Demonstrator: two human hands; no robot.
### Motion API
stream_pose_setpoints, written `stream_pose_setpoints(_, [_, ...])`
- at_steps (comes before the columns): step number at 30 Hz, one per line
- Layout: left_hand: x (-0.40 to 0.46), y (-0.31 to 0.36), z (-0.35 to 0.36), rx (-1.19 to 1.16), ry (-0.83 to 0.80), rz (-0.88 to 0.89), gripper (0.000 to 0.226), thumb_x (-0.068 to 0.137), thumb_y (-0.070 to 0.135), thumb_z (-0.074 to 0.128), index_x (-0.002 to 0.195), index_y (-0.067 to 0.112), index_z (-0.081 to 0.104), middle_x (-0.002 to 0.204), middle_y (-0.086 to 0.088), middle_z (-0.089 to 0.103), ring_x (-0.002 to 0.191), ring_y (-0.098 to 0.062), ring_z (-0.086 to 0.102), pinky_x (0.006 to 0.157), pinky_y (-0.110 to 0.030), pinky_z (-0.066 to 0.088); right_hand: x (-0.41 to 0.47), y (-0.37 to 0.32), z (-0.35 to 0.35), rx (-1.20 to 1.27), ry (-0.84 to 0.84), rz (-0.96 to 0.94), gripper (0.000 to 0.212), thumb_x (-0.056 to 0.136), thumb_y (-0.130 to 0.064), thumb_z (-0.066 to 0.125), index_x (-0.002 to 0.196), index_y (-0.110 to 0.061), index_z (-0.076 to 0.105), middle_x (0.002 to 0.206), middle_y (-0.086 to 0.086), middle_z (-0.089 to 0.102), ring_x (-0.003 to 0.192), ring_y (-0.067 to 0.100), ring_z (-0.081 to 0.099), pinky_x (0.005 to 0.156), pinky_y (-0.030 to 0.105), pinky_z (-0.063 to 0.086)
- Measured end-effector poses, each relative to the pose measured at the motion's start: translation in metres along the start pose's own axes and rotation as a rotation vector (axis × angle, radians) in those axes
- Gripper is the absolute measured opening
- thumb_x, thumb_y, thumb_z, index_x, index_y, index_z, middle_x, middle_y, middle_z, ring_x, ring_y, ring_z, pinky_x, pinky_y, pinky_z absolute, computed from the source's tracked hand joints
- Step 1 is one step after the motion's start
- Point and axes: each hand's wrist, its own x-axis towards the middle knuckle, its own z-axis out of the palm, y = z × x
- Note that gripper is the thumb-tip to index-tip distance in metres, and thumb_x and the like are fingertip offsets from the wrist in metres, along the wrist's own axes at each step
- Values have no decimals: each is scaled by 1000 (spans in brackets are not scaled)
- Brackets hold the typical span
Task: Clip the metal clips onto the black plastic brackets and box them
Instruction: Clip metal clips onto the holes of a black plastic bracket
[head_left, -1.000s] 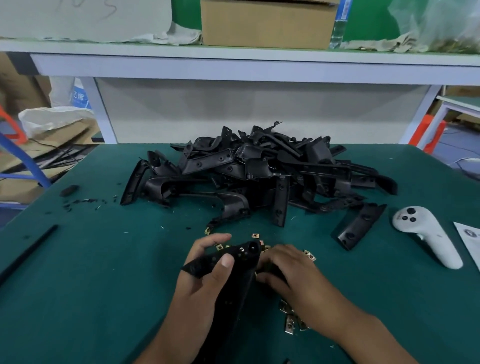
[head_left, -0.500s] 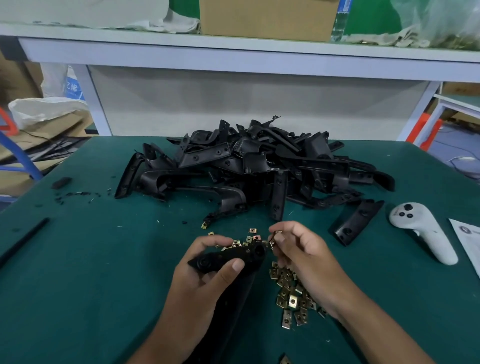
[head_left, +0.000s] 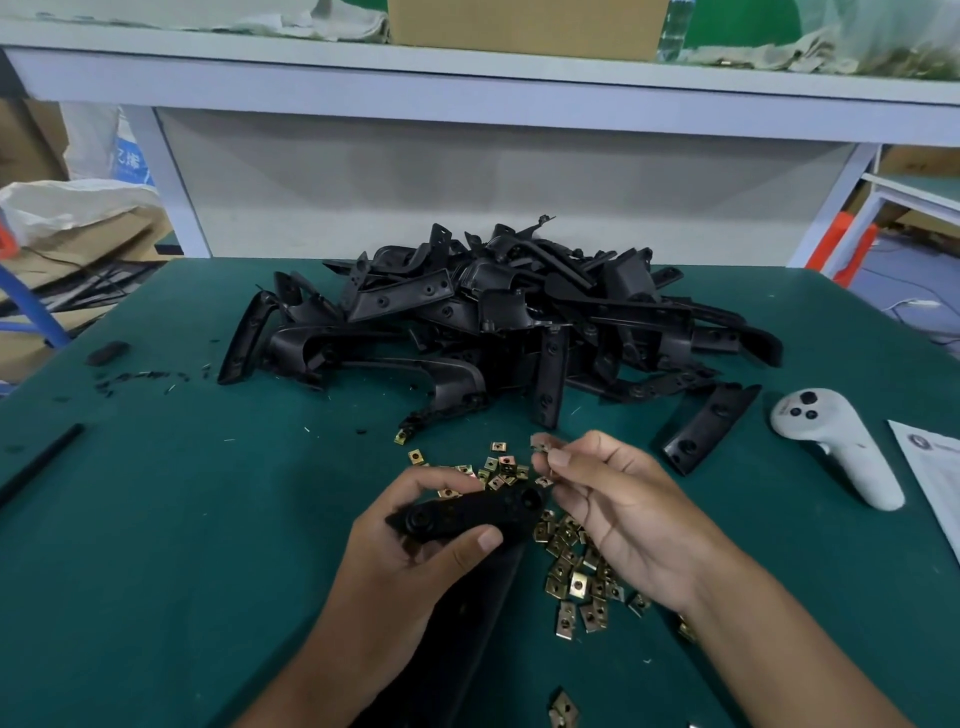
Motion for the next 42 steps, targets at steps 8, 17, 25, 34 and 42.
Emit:
stream_pose_setpoints(8, [0, 0, -1, -8, -17, -17, 30, 67, 17, 90, 91, 24, 73, 87, -3, 74, 74, -13, 70, 68, -17, 55, 0, -3, -2, 187, -37, 148, 42, 78, -1, 71, 117, -16, 77, 87, 6, 71, 81, 9, 70, 69, 18, 58])
stream_pose_setpoints(17, [0, -6, -4, 29, -92, -15, 32, 68, 35, 87, 96, 28, 73, 88, 0, 72, 78, -11, 66, 72, -19, 53, -5, -4, 5, 57, -60, 127, 20, 77, -5, 70, 89, -15, 81, 84, 6, 69, 78, 13, 71, 65, 23, 59])
stream_pose_setpoints(25, [-2, -13, -6, 137, -150, 1, 39, 70, 52, 88, 93, 31, 65, 85, 2, 69, 75, -11, 65, 67, -23, 53, -16, -8, 13, -339, -83, -75, 18, 74, -32, 77, 91, -30, 79, 85, -10, 71, 82, 1, 65, 70, 15, 52])
stream_pose_setpoints(34, [-4, -17, -3, 244, -204, 25, 22, 83, 48, 72, 98, 38, 60, 91, 5, 70, 85, -16, 67, 76, -32, 54, -26, -1, 23, -572, -99, -278, 13, 77, -33, 79, 87, -26, 80, 88, -2, 77, 81, 8, 71, 71, 17, 54])
stream_pose_setpoints(42, [-8, -13, -2, 298, -158, -1, 30, 74, 54, 74, 79, 43, 46, 69, 10, 60, 64, -13, 60, 60, -40, 50, -24, 1, 22, -610, -114, -256, 16, 78, -35, 80, 90, -23, 80, 89, 0, 77, 82, 14, 71, 71, 19, 55])
